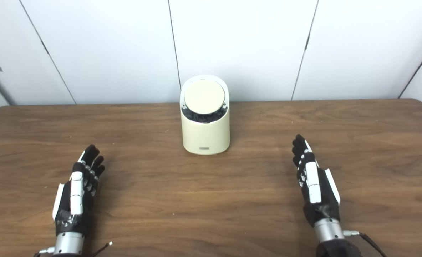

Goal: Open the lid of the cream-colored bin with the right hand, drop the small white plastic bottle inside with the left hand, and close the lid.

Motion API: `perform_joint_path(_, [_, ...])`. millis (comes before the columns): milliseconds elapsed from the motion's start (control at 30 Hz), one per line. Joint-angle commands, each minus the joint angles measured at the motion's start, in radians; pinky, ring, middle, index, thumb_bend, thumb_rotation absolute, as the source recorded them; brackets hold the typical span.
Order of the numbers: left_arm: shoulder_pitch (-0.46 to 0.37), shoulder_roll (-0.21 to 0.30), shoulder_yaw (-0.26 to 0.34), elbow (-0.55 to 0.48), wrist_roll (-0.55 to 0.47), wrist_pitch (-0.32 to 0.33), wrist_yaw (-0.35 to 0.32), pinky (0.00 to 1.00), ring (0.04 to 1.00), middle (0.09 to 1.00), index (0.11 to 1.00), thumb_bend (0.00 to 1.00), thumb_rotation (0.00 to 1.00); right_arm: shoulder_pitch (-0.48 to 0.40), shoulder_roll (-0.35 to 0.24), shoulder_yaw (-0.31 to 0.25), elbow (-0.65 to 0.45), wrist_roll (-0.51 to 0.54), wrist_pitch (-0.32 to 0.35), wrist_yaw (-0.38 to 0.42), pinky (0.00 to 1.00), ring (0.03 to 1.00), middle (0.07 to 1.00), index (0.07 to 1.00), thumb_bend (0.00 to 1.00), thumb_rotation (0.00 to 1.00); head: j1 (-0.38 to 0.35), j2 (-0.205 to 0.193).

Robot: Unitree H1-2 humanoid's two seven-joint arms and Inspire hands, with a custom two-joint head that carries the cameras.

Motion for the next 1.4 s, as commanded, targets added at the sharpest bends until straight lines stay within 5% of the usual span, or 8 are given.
perform_joint_path(0, [0.014,0.012,0.009,0.010,0.001,-0.027,-0.004,0.96,0.944,0.952,0.944,0.52,0.90,-0.018,-0.006,0.000,-0.022,0.003,-0.028,0.001,1.00,0.979,0.968,0.965,0.58,1.00,0.001,0.001])
perform_joint_path(1367, [0.016,0.012,0.005,0.003,0.006,-0.023,-0.007,0.95,0.941,0.952,0.949,0.53,0.90,-0.019,-0.008,-0.005,-0.023,0.018,-0.023,0.005,1.00,0.988,0.973,0.971,0.59,1.00,0.002,0.012])
